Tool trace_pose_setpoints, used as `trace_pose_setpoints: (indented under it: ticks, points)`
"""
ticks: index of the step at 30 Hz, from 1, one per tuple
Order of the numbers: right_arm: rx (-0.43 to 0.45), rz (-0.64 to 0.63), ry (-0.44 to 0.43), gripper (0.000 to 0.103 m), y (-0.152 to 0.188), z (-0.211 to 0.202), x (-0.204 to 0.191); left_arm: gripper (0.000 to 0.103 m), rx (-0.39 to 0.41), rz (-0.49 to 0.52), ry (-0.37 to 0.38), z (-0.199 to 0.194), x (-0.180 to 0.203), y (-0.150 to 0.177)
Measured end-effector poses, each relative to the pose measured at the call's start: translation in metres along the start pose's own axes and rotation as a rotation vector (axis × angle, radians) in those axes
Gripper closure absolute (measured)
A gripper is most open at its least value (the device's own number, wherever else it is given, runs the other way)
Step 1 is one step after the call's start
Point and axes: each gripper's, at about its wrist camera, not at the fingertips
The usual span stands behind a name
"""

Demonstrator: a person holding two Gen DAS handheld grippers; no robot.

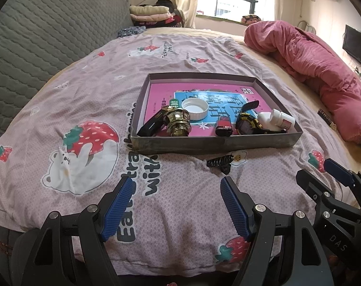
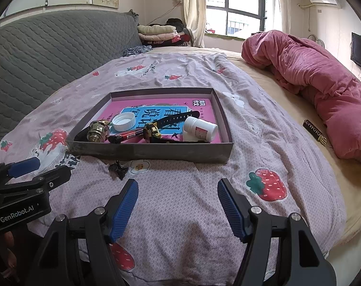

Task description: Organize rigid objects

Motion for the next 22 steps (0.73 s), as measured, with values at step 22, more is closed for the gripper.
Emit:
trace_pose_setpoints:
  ticks: [22]
  points:
    - [0.027, 0.024, 0.024, 0.035, -0.008, 0.005, 0.011, 0.026, -0.018, -0.042, -0.01, 0.012, -0.017, -0.005]
Point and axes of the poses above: each gripper's, at about its wrist camera, not at the fingertips, and z roughly the way its jaws point, x to its right, y to its underside, and after that the axes turned 3 degrees about z, right-handed
